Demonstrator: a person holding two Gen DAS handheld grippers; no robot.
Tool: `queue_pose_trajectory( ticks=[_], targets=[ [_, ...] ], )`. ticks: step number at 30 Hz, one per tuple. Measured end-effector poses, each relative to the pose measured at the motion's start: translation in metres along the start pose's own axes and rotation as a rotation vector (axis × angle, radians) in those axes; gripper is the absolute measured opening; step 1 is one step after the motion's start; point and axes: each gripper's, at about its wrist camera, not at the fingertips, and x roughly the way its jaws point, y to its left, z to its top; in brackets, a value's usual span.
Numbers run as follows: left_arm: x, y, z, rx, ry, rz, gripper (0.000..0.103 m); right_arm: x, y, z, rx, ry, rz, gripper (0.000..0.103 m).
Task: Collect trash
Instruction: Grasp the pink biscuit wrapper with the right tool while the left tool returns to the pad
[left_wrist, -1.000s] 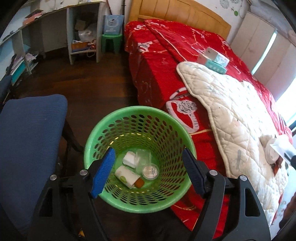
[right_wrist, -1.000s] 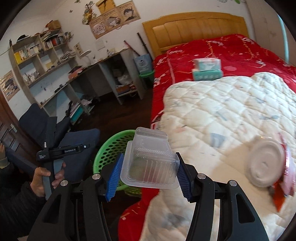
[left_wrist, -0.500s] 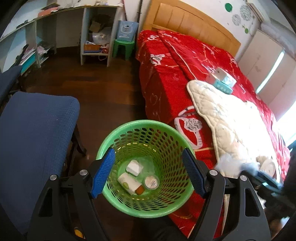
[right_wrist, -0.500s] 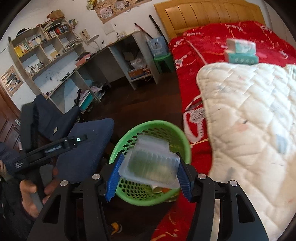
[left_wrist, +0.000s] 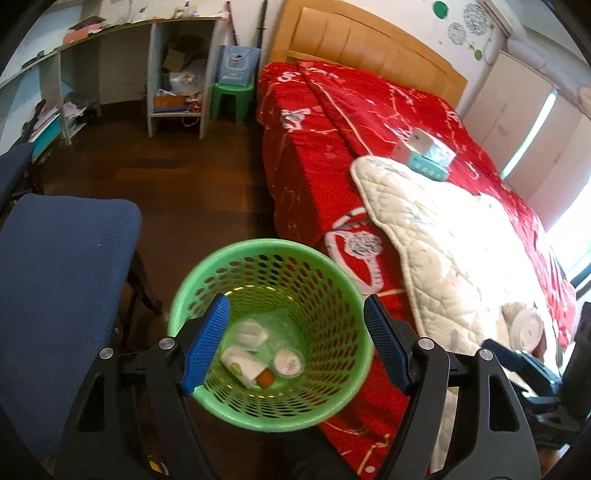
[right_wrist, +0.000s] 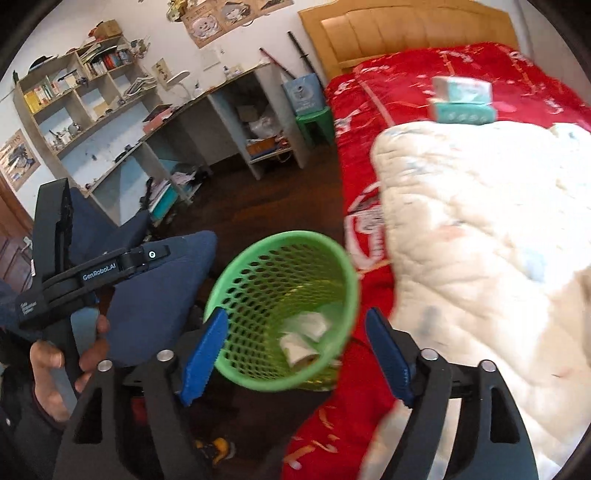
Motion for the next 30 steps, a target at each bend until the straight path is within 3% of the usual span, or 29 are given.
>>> queue_pose_trajectory(
  ticks=[15,22,30],
  targets=[
    [0.01,-0.086,-0.019,0.106,0.046,-0.119,0.074,-0.142,-0.14,-0.026,0.185,-0.162,-0.286,0.081],
    [0.018,-0.122,-0.027,0.142,0.072,-0.151,0.074,-0.174,-0.227,-0.029,0.389,-0.175,-0.316,0.081],
    [0.031,-0.154,-0.03,0.179,0.096,-0.172,0.074,-0.169,-0.287,-0.021,0.529,-0.146,-0.278,0.086]
  ],
)
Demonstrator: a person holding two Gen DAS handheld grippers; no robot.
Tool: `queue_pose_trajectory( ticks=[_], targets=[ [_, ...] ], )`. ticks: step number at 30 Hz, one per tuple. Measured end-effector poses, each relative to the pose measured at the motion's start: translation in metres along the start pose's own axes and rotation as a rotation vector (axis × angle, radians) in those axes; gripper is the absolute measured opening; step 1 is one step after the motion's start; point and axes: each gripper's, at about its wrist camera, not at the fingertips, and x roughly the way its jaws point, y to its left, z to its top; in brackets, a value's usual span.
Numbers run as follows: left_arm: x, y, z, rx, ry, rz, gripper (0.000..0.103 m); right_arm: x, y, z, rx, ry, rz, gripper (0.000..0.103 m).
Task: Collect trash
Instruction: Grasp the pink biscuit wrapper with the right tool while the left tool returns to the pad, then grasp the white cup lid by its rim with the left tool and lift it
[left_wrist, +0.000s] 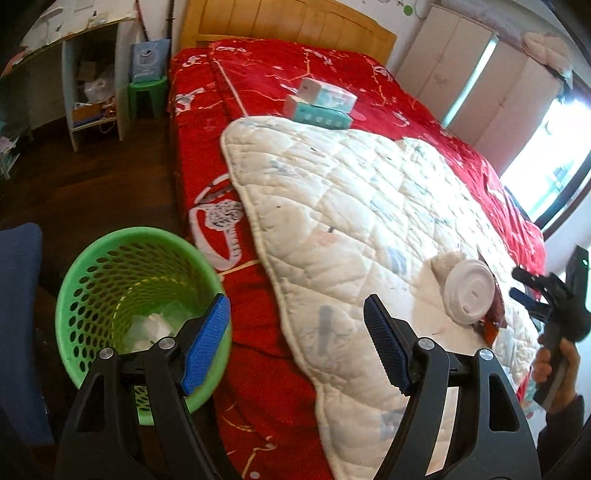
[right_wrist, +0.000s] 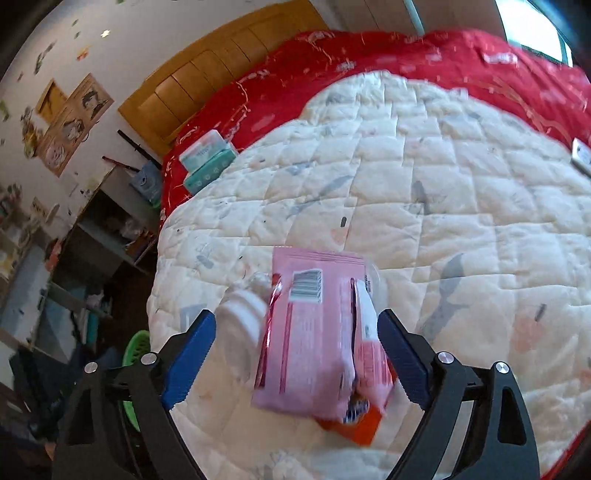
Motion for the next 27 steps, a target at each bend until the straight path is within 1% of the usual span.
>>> queue_pose_trajectory(
  ticks=[2,4,7,10,12,14,16,19,23,27],
  targets=[
    [0.004,-0.006,0.001,0.007,0.007,-0.006,0.074,0.013,-0.004,0.006,0.005,0.035,-0.004,0.086],
    [0.009,-0.013,0.001,0.017,0.015,-0.014,0.074,0.022,-0.005,0.008,0.008,0.044,-0.035,0.086],
    [0.013,-0.023,0.002,0.036,0.025,-0.027,0.074,0.033,-0.007,0.01,0.009,0.069,-0.051,0.086],
    [0.019,-0.035,0.003,0.055,0.034,-0.042,0.074,0.043,-0.013,0.013,0.025,0.097,-0.033,0.086],
    [0.023,-0.046,0.004,0.072,0.039,-0.056,0.074,0.045,-0.015,0.014,0.026,0.104,-0.035,0.083],
    [0.027,-0.054,0.004,0.086,0.045,-0.067,0.074,0.047,-0.015,0.014,0.02,0.118,-0.03,0.071],
    [0.033,-0.066,0.004,0.103,0.056,-0.085,0.074,0.048,-0.016,0.013,0.019,0.128,-0.02,0.068],
    [0.042,-0.082,0.003,0.134,0.072,-0.112,0.074,0.043,-0.017,0.013,0.013,0.117,-0.025,0.063],
    [0.057,-0.103,0.0,0.17,0.101,-0.155,0.074,0.033,-0.018,0.011,-0.007,0.088,-0.044,0.059],
    [0.073,-0.126,-0.004,0.208,0.126,-0.198,0.074,0.018,-0.023,0.011,-0.001,0.052,-0.028,0.057]
  ],
)
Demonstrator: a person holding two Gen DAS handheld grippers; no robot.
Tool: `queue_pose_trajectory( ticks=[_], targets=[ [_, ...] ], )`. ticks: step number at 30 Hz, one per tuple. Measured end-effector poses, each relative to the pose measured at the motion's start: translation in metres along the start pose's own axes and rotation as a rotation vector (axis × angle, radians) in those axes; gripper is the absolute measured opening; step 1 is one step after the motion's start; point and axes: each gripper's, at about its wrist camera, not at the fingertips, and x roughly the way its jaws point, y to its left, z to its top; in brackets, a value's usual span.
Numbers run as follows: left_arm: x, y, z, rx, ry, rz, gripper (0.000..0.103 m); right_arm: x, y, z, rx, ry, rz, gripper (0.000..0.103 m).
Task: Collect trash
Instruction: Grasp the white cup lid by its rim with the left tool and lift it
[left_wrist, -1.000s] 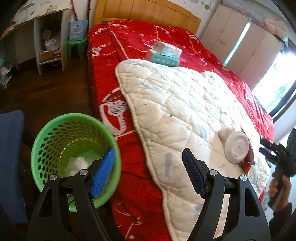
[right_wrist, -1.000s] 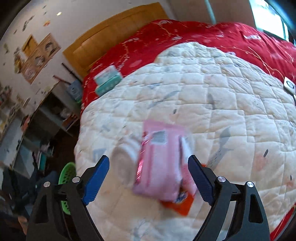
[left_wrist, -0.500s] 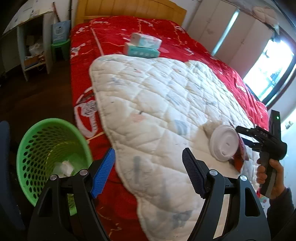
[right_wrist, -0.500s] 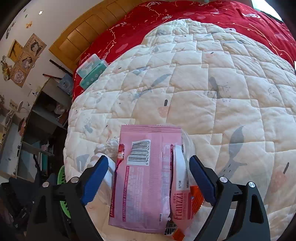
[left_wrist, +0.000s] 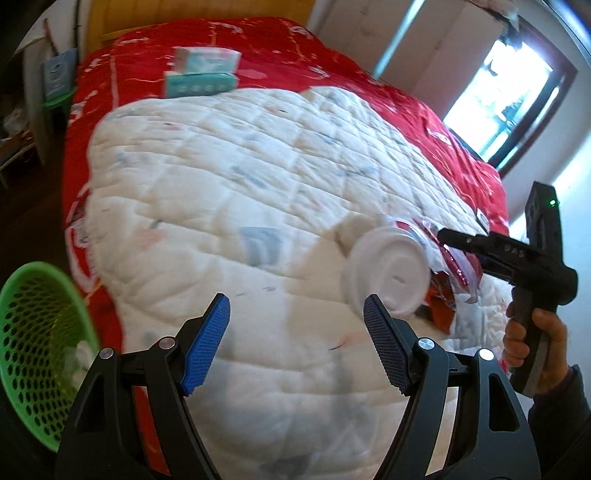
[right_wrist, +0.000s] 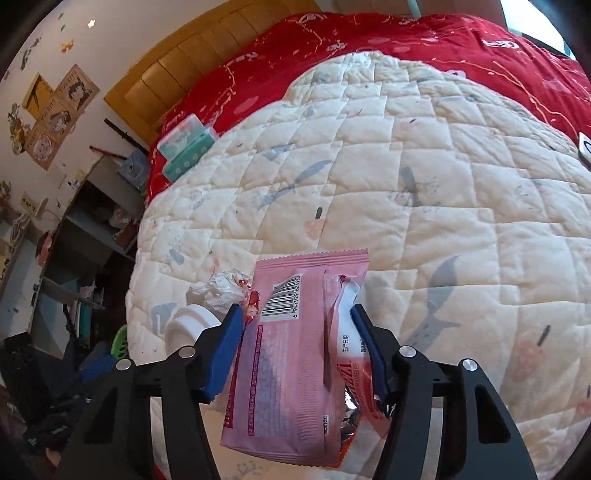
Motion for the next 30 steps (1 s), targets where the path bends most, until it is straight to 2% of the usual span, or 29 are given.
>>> queue_pose_trajectory(
  ticks=[5,8,10,11,12,16,19,21,23,25,28,29,30],
  targets=[
    [0.027,-0.024,0.007,0.051,0.031,-0.049,0.072,-0.018,-0.004,-0.004,0.004,-0.034,0.037,0.056],
    [0.042,-0.032,0.011,0.065,0.049,-0.066,0.065,-0.026,-0.004,-0.007,0.0,-0.044,0.054,0.056],
    [0.05,-0.033,0.015,0.061,0.062,-0.076,0.061,-0.032,-0.004,-0.01,-0.001,-0.054,0.063,0.056],
    [0.054,-0.033,0.017,0.059,0.067,-0.083,0.058,-0.035,-0.004,-0.012,-0.004,-0.059,0.068,0.048],
    [0.057,-0.033,0.018,0.056,0.07,-0.097,0.055,-0.037,-0.004,-0.013,-0.007,-0.061,0.073,0.047],
    [0.067,-0.03,0.024,0.018,0.087,-0.174,0.053,-0.044,-0.005,-0.019,-0.008,-0.065,0.088,0.046],
    [0.071,-0.031,0.025,0.003,0.087,-0.221,0.045,-0.045,-0.005,-0.021,-0.015,-0.062,0.094,0.046],
    [0.072,-0.032,0.025,-0.003,0.087,-0.253,0.035,-0.046,-0.003,-0.024,-0.03,-0.066,0.079,0.046],
    [0.072,-0.033,0.025,-0.008,0.087,-0.269,0.034,-0.048,-0.001,-0.028,-0.046,-0.068,0.078,0.049],
    [0.073,-0.034,0.023,-0.001,0.087,-0.28,0.022,-0.05,0.002,-0.033,-0.059,-0.074,0.07,0.053],
    [0.071,-0.036,0.019,0.005,0.085,-0.282,0.018,-0.054,0.004,-0.041,-0.078,-0.088,0.054,0.059],
    [0.071,-0.035,0.019,0.007,0.083,-0.281,0.009,-0.055,0.004,-0.042,-0.08,-0.09,0.051,0.064],
    [0.07,-0.036,0.017,0.007,0.084,-0.279,0.009,-0.056,0.005,-0.045,-0.082,-0.091,0.053,0.065]
  ],
)
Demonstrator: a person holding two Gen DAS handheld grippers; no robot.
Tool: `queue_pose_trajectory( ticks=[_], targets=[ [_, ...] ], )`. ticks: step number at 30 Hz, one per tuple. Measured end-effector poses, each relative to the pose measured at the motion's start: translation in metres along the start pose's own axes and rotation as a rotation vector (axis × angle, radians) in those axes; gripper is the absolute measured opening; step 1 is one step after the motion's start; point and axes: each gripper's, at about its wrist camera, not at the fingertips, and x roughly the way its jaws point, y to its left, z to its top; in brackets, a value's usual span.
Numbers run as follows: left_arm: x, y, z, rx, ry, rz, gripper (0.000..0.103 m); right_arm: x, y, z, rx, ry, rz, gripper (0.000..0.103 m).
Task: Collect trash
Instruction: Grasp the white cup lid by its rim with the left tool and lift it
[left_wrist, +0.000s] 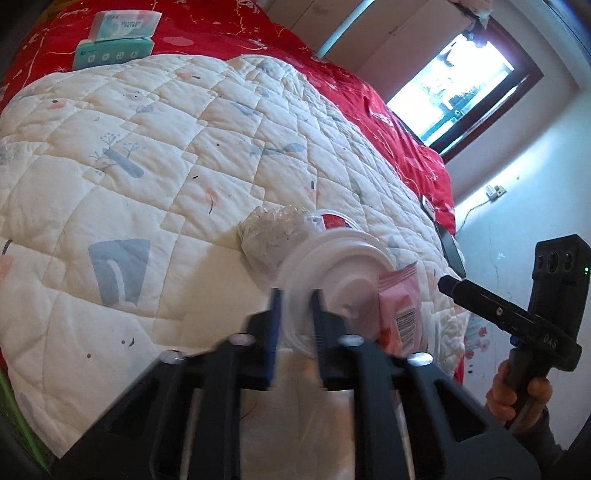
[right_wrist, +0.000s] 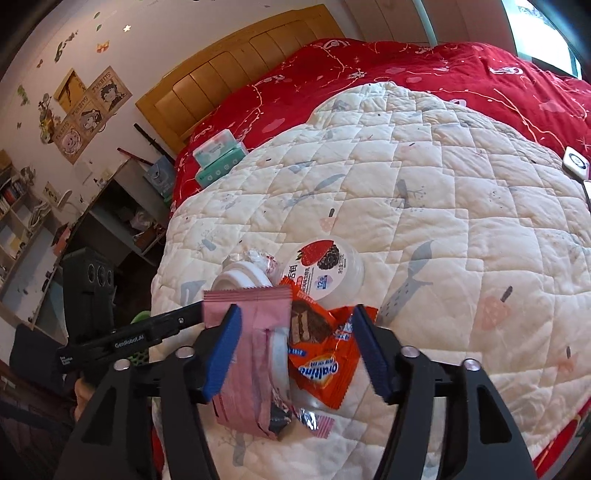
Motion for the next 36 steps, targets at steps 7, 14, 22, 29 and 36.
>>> queue_pose_trajectory(
  ticks=[7,14,22,29,36],
  targets=[
    [-0.022,0.0,-0.004,0.002,-0.043,0.04,0.008,-0.01,0.015,-0.018,-0.04,-0.027,-0.001,0.081],
    [-0.068,0.004,-0.004,0.004,-0.122,0.081,0.0,0.0,0.049,-0.035,-0.172,-0.022,-0.048,0.087],
    [-0.09,0.02,-0.009,-0.023,-0.137,0.124,0.0,0.035,0.074,-0.042,-0.284,0.025,-0.13,0.089],
    [-0.085,0.03,-0.012,-0.055,-0.117,0.136,0.003,0.061,0.069,-0.044,-0.287,0.083,-0.156,0.085],
    [-0.071,0.028,-0.012,-0.038,-0.092,0.131,0.053,0.052,0.066,-0.049,-0.27,0.071,-0.165,0.06]
  ],
)
